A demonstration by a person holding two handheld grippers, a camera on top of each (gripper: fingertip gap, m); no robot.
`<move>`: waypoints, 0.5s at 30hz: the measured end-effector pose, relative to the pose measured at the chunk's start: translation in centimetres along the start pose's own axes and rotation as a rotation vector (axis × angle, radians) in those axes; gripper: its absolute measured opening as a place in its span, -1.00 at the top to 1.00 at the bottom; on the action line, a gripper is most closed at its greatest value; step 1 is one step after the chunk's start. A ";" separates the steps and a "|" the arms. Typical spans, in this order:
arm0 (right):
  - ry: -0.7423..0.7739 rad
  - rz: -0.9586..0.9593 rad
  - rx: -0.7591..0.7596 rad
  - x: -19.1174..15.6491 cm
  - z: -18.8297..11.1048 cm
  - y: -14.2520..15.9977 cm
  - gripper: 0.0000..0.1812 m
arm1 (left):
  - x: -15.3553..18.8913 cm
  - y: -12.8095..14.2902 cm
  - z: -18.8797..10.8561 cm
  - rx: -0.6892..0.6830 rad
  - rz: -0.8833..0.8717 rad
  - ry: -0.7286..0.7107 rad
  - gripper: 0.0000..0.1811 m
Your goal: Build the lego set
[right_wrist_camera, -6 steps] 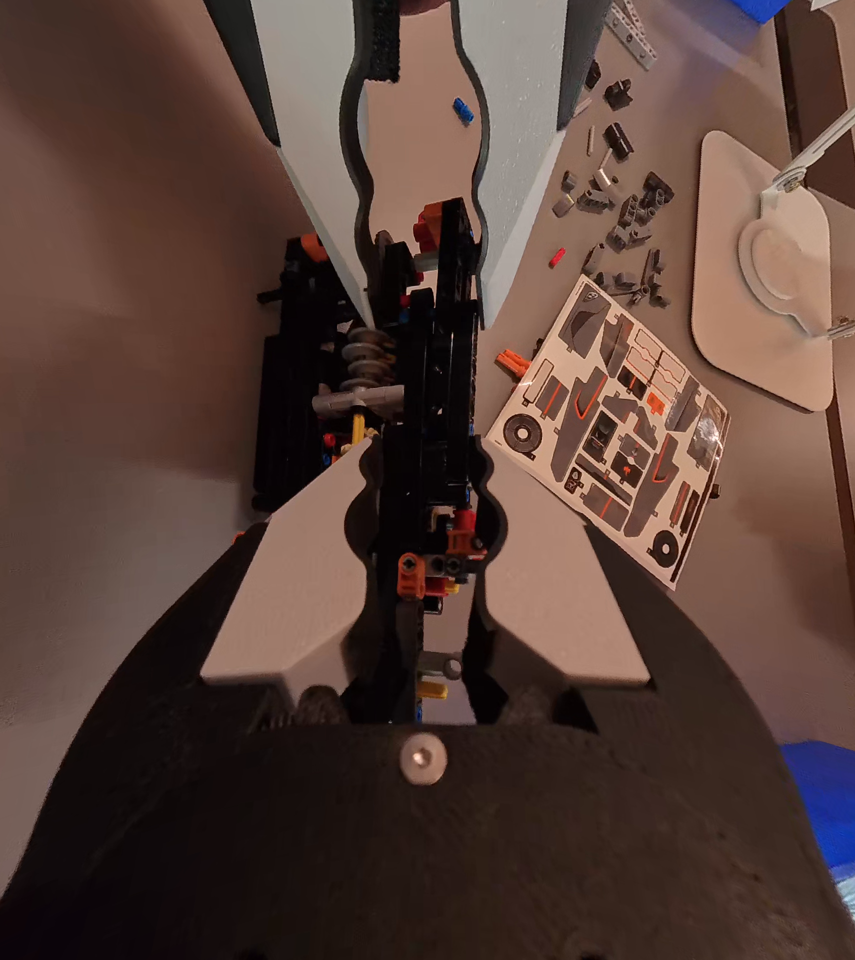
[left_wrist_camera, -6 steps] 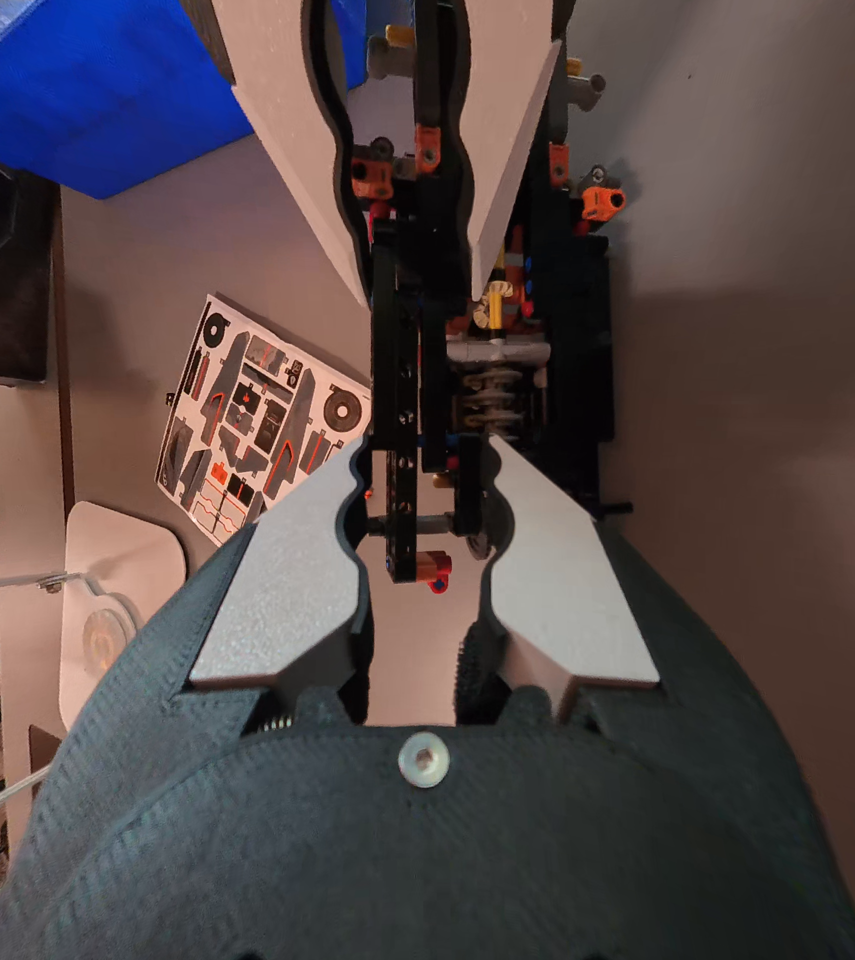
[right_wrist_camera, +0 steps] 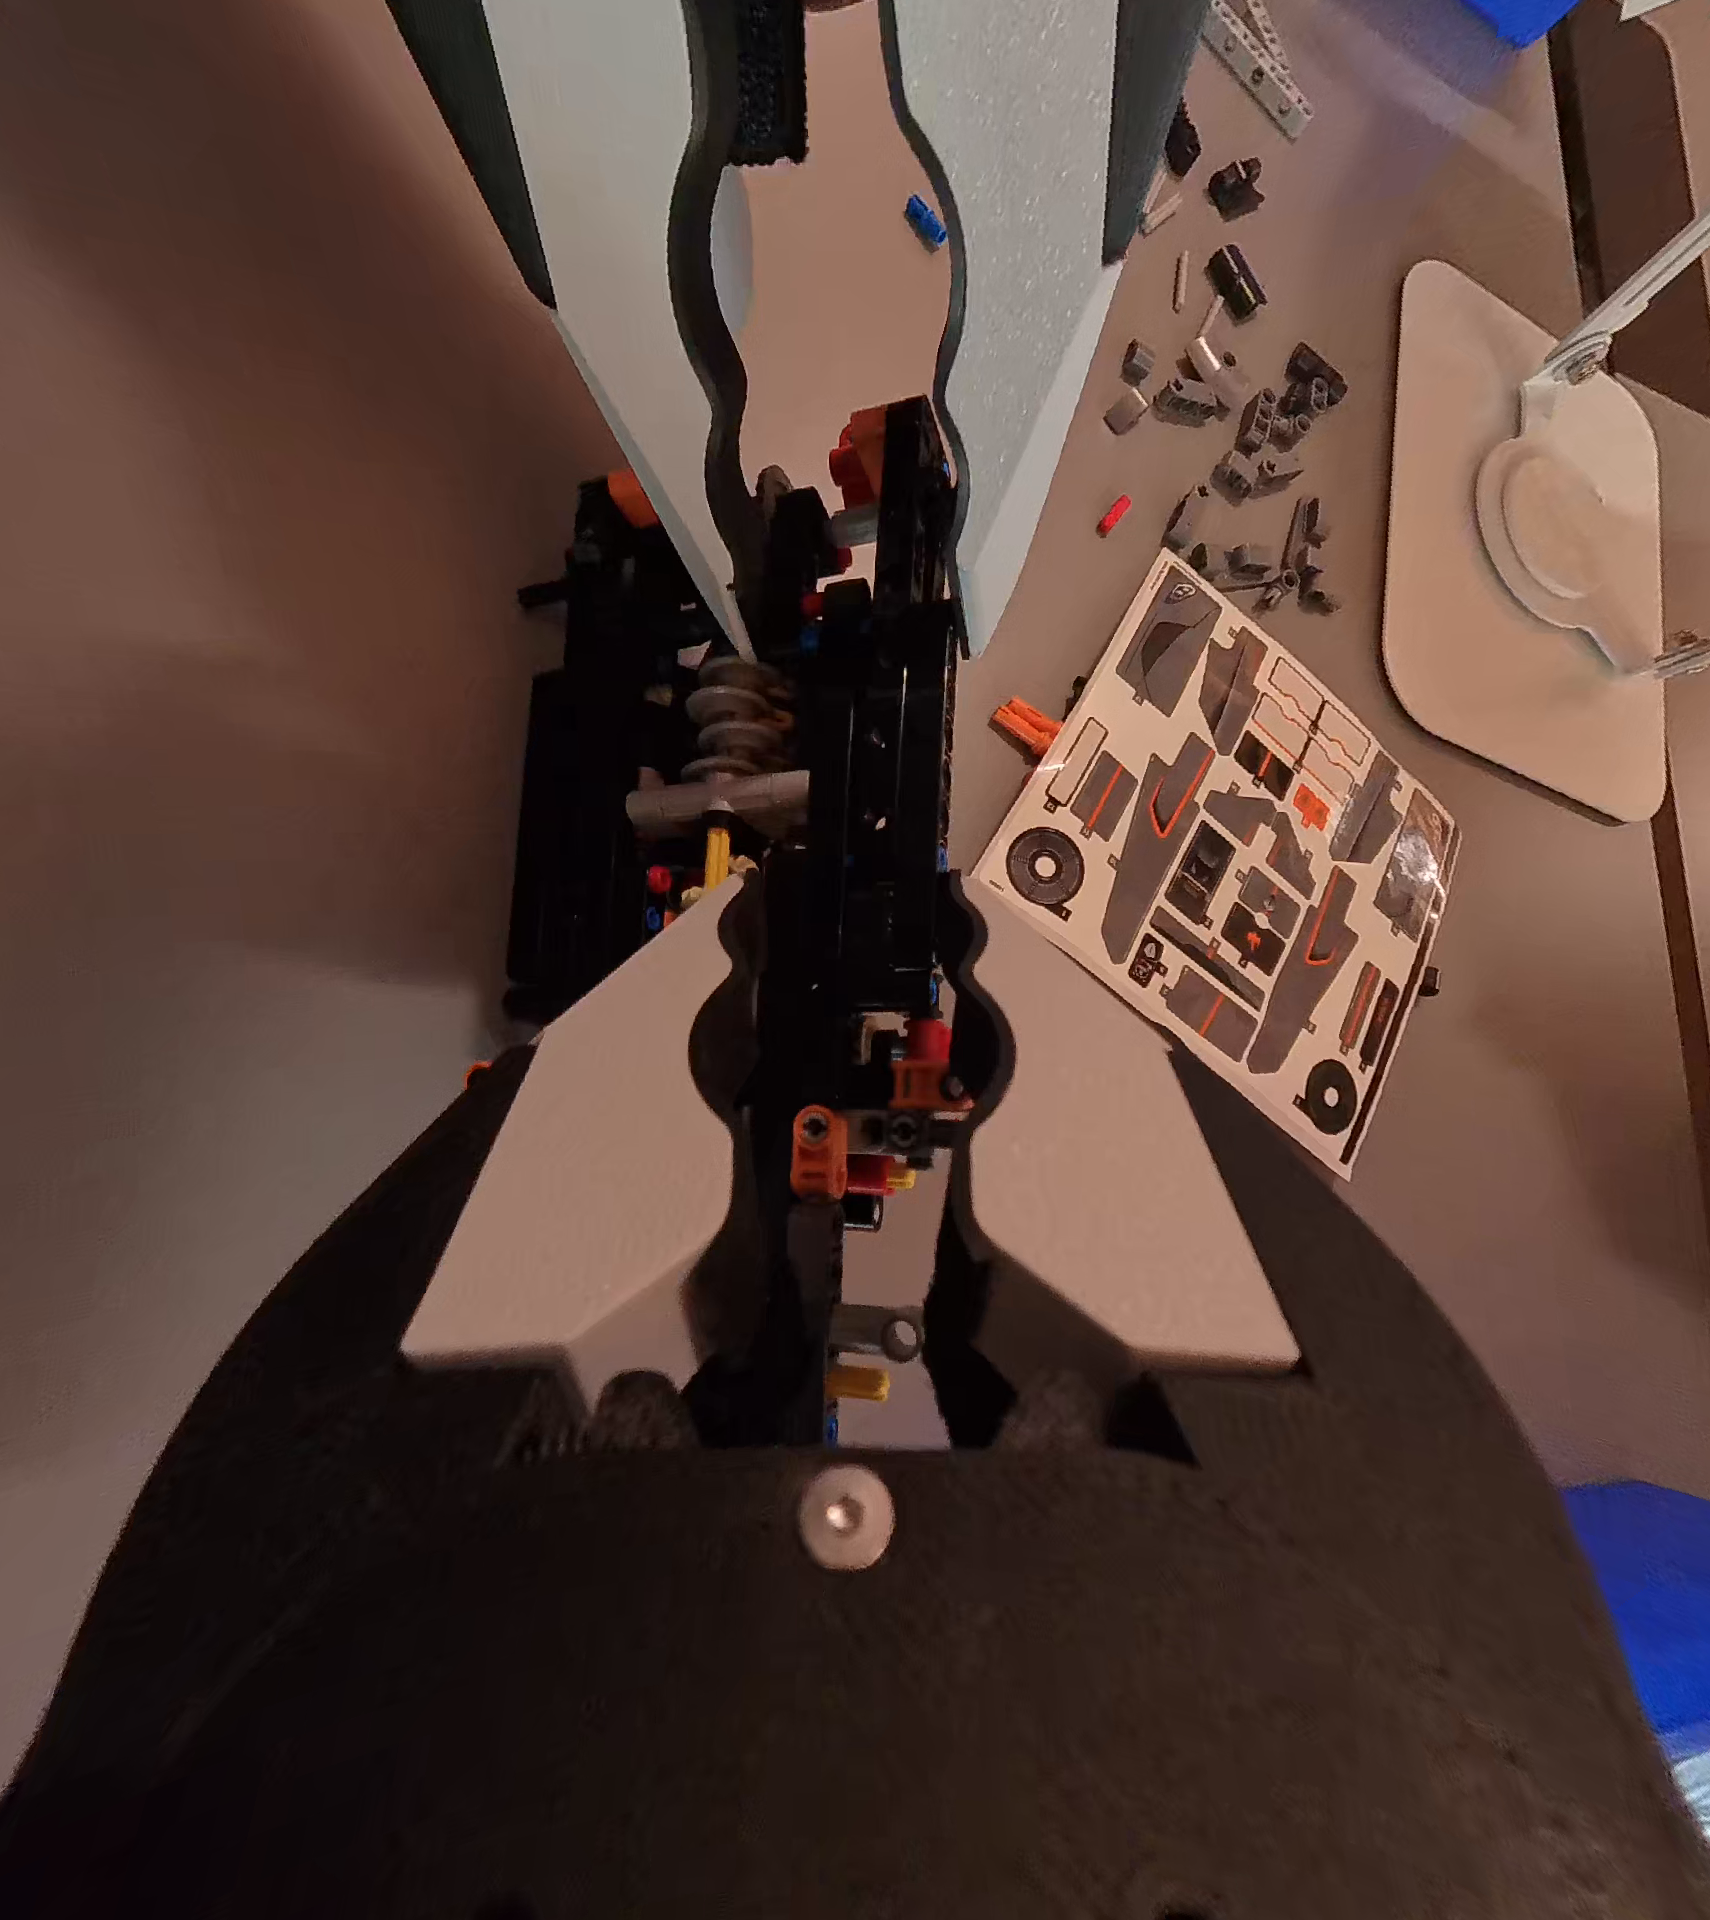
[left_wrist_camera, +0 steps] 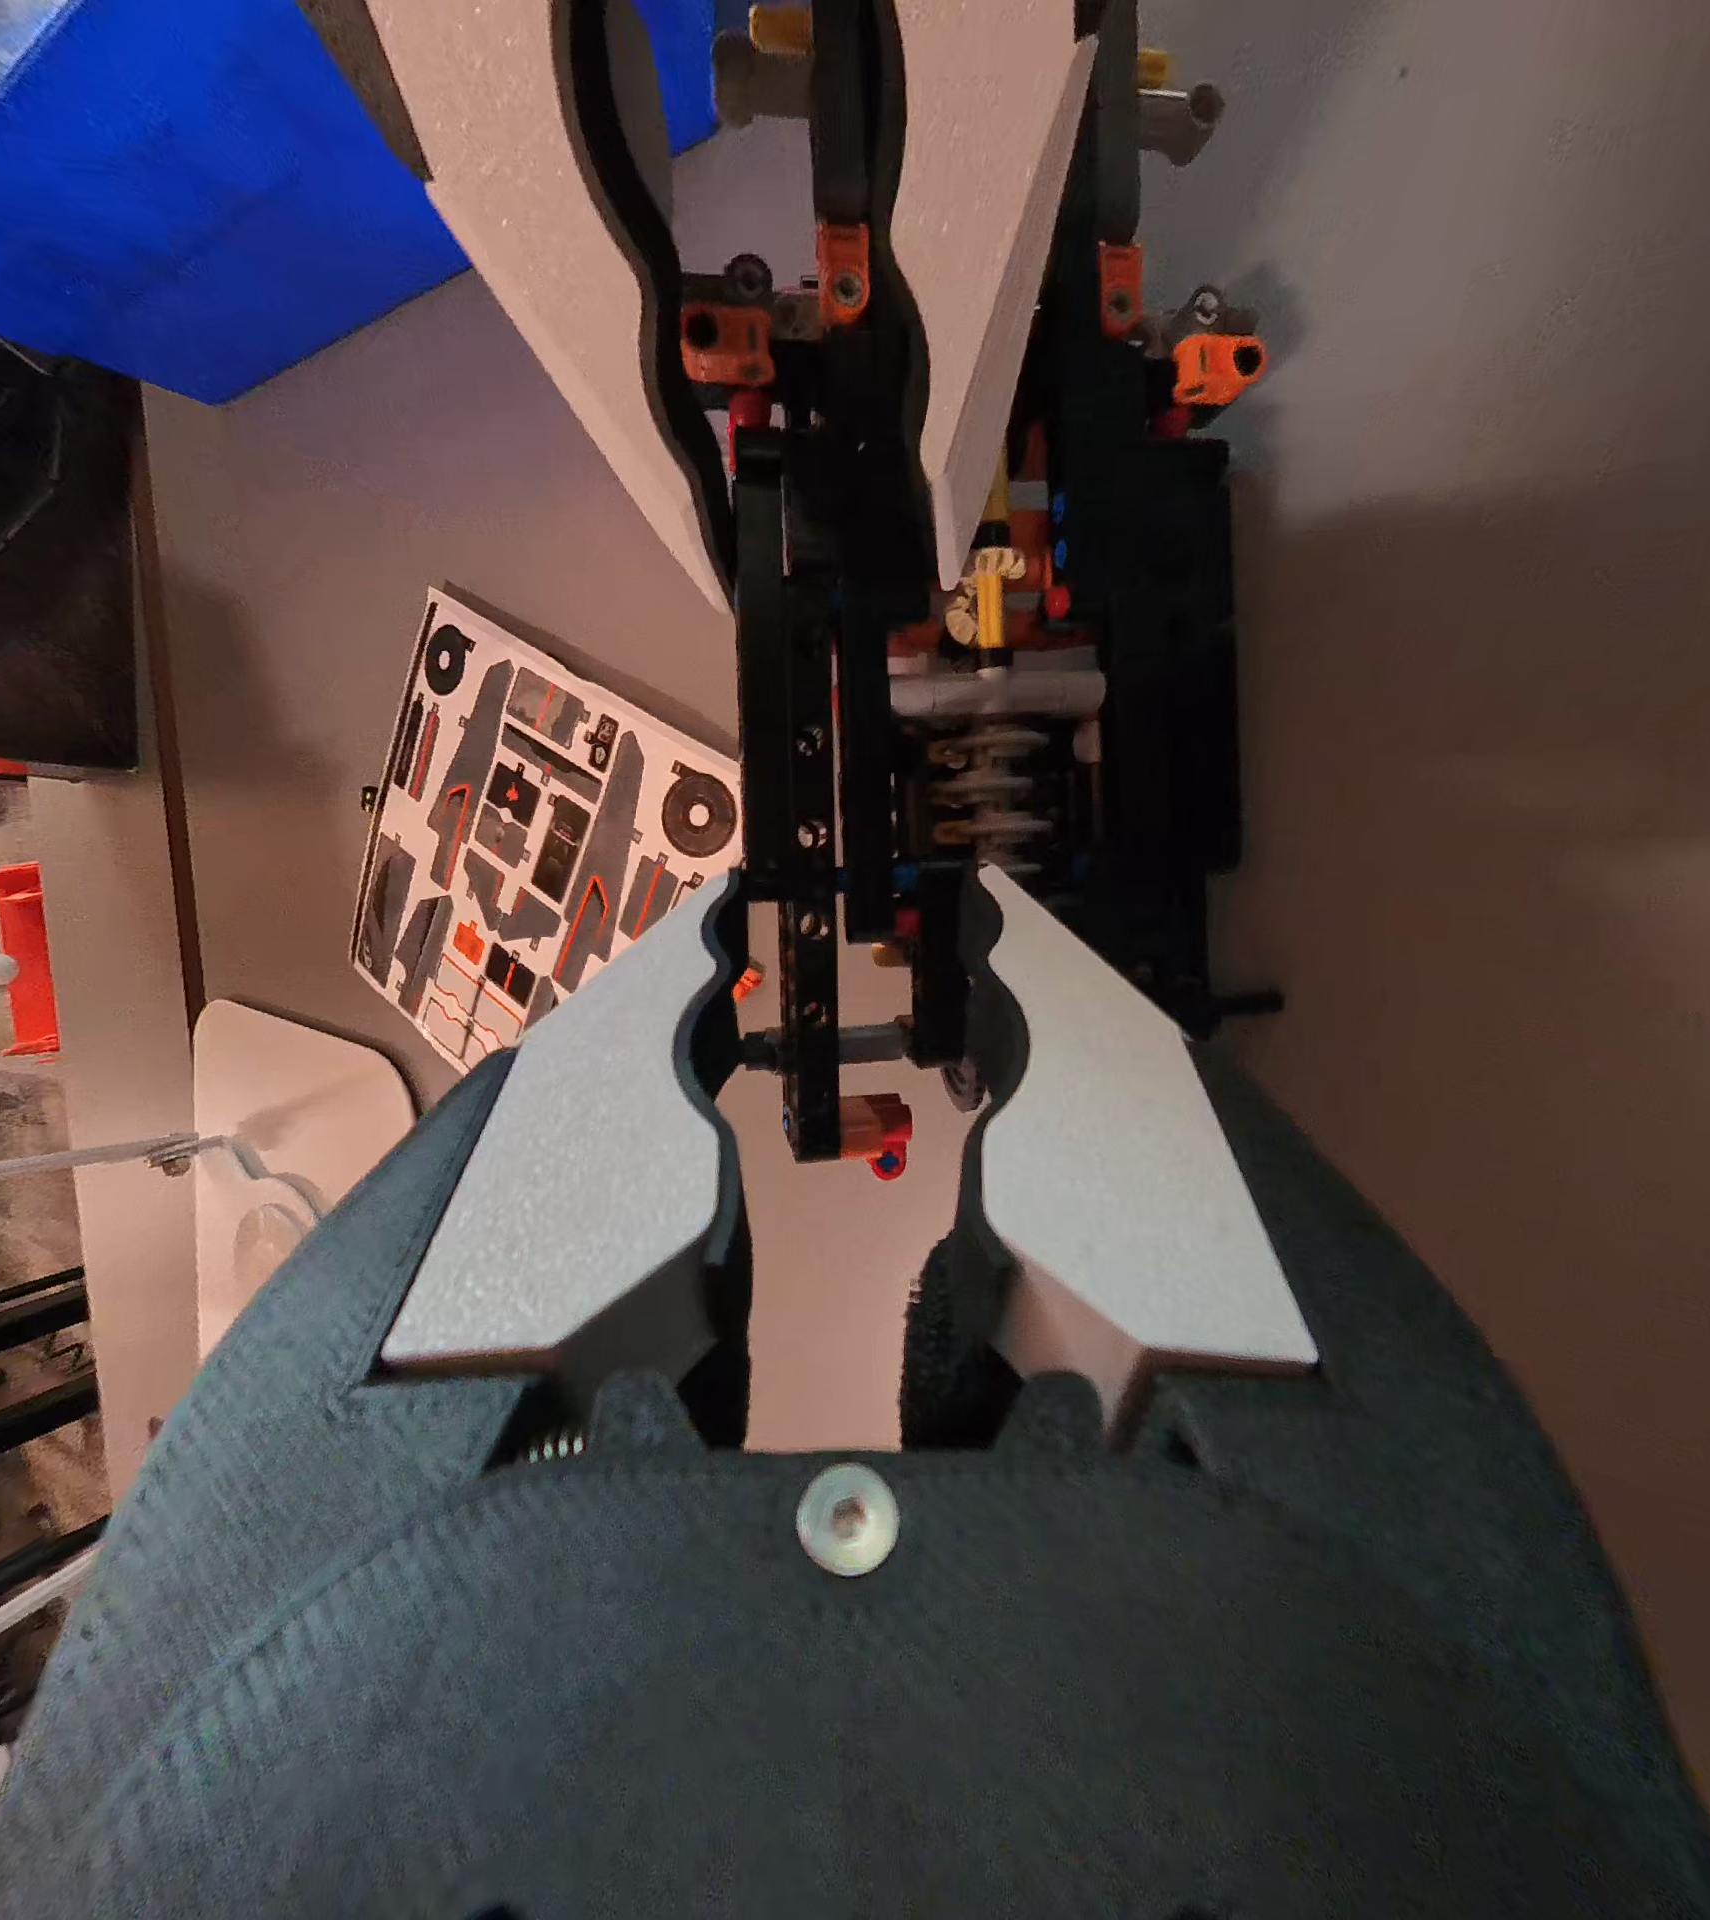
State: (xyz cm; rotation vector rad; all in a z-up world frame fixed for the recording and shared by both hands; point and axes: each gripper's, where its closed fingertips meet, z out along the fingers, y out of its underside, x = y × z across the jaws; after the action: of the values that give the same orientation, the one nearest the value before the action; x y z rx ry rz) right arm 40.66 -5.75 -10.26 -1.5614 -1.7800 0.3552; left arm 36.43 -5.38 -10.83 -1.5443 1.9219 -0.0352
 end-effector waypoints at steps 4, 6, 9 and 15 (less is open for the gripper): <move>0.005 -0.001 -0.005 0.0 0.0 0.0 0.65 | -0.1 0.0 0.0 -0.021 0.041 -0.028 0.56; 0.009 -0.008 -0.011 0.0 0.0 0.0 0.65 | -0.1 0.0 0.0 -0.033 0.066 -0.048 0.57; 0.003 0.003 -0.012 0.0 0.1 0.0 0.65 | 0.0 0.2 0.1 -0.040 0.054 -0.035 0.57; -0.011 0.020 -0.013 0.0 0.2 -0.2 0.65 | 0.1 0.5 0.3 -0.026 -0.023 0.037 0.56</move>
State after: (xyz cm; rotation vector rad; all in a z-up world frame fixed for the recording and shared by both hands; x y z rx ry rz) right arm 40.32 -5.72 -10.25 -1.5898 -1.7795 0.3631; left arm 36.16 -5.21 -11.29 -1.5941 1.9404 -0.0491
